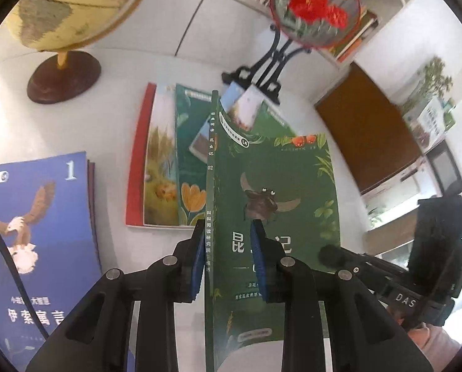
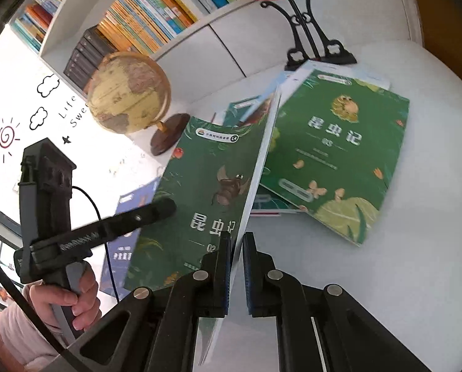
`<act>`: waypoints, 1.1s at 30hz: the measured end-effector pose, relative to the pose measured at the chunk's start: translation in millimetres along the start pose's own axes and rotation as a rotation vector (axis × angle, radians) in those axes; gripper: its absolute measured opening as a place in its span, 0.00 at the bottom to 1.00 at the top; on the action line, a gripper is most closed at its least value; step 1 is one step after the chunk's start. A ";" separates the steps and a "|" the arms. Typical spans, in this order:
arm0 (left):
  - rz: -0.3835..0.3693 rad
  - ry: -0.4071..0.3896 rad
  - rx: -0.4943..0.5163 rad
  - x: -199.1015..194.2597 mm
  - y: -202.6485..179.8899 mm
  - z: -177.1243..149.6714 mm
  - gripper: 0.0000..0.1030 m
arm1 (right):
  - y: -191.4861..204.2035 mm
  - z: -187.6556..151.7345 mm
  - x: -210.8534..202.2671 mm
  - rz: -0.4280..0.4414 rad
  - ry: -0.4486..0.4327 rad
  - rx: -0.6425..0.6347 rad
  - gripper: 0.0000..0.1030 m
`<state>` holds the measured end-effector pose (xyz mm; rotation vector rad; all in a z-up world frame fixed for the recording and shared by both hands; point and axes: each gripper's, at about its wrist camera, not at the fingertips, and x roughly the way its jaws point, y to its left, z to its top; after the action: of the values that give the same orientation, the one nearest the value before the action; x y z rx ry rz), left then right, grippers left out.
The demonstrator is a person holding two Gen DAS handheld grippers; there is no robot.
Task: Organize books
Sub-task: 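Carry the beetle-cover book onto the blue book and open the right tool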
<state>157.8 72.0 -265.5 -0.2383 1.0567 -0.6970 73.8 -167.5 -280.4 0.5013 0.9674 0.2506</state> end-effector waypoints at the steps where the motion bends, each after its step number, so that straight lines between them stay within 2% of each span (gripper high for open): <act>1: 0.003 -0.004 0.004 -2.5 1.1 1.0 0.23 | 0.8 -0.5 -2.6 0.007 -0.004 0.000 0.07; 7: 0.035 -0.069 -0.007 -41.1 6.3 7.7 0.23 | 30.6 16.8 -14.0 0.049 -0.030 -0.074 0.07; 9: 0.039 -0.095 -0.037 -52.1 12.8 12.8 0.23 | 42.0 23.9 -9.7 0.064 -0.023 -0.102 0.07; 14: 0.108 -0.144 -0.071 -84.4 39.2 11.9 0.23 | 76.8 32.0 5.4 0.113 0.002 -0.167 0.07; 19: 0.176 -0.175 -0.144 -110.5 73.0 -3.4 0.23 | 109.8 31.3 31.0 0.162 0.057 -0.218 0.08; 26: 0.258 -0.145 -0.215 -120.2 113.5 -29.9 0.23 | 141.2 10.4 72.9 0.207 0.155 -0.240 0.08; 33: 0.311 -0.131 -0.270 -113.9 127.0 -40.5 0.23 | 139.0 -5.9 105.0 0.210 0.226 -0.192 0.08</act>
<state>140.5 246.5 -267.0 -0.3391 1.0328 -0.2548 129.0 -2.3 -287.7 0.4035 1.0984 0.5935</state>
